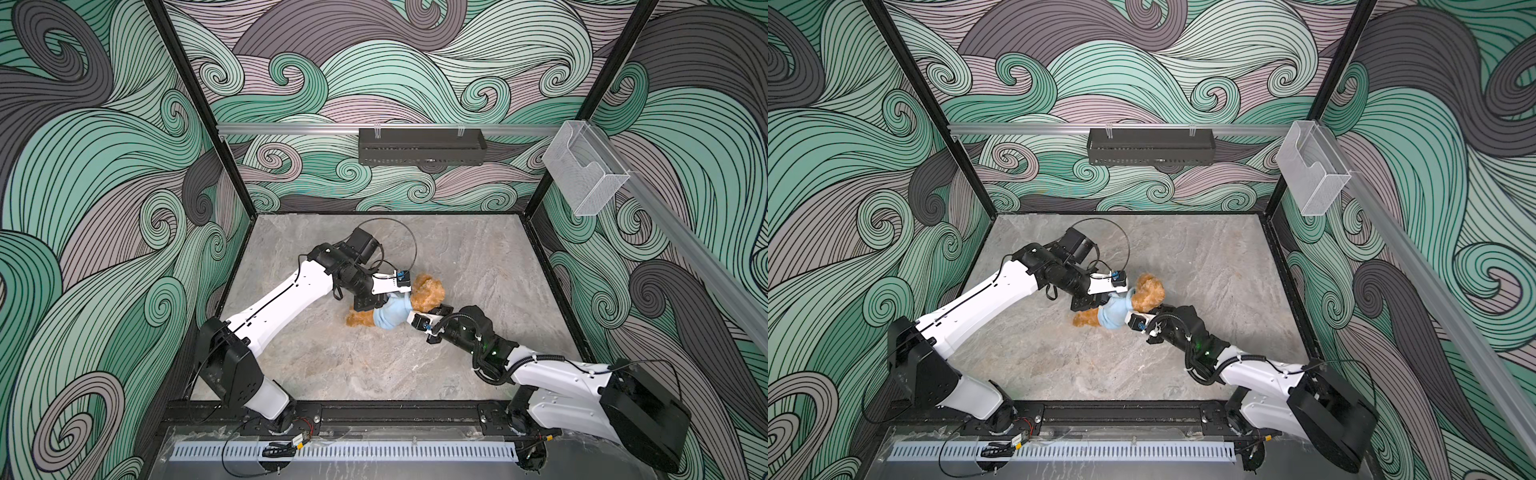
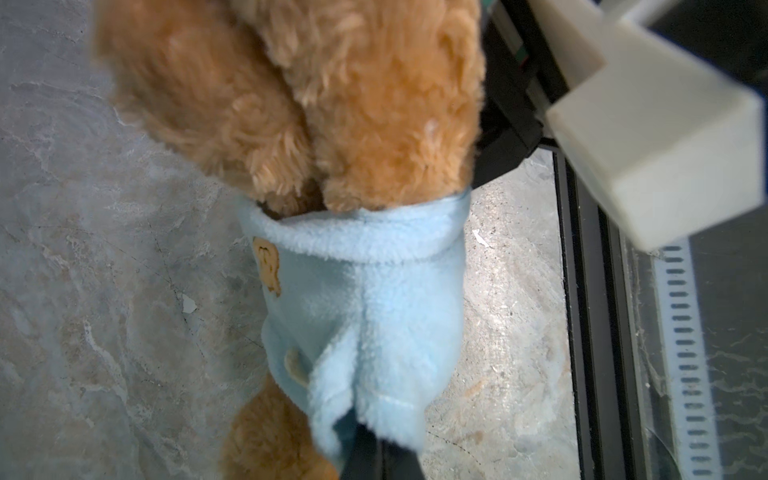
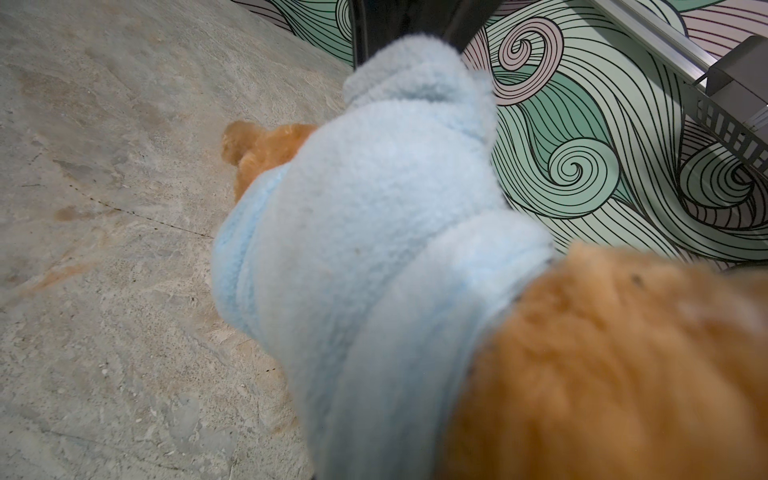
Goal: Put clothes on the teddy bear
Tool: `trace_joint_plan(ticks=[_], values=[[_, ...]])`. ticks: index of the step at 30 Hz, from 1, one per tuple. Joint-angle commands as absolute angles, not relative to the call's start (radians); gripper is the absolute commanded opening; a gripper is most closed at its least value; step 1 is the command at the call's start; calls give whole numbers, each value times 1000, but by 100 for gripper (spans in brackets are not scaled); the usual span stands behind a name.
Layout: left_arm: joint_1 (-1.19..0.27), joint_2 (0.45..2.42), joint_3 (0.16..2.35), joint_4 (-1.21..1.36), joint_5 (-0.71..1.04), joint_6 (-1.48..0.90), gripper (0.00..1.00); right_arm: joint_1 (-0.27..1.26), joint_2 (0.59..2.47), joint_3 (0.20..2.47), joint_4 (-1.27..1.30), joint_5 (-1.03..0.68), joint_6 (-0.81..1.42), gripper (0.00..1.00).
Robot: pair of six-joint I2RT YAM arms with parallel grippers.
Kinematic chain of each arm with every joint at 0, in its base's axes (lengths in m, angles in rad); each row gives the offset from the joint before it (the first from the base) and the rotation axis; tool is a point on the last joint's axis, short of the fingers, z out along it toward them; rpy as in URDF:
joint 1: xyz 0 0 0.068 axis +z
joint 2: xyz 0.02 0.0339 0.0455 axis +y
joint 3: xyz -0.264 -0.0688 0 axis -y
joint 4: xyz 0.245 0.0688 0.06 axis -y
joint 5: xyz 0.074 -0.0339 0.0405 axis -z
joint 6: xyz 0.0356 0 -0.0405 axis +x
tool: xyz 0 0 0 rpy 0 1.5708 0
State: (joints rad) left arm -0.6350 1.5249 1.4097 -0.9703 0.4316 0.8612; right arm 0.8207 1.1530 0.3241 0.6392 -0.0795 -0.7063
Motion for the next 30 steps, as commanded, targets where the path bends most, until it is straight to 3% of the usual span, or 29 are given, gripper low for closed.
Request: trace_joint_plan(ticks=[1,4,9,17,30], values=[[-627,1543,1447,-973,489,839,9,828,1132,333,716,-101,-693,19],[-627,1550,1444,-980,569,851,16,828,1129,331,726,-98,-689,19],[-628,1568,1413,-927,636,878,19,828,1131,336,749,-117,-661,19],[-634,1606,1424,-914,779,859,33,826,1146,351,775,-118,-622,18],[-618,1566,1447,-1015,805,894,36,822,1153,359,731,-93,-652,17]])
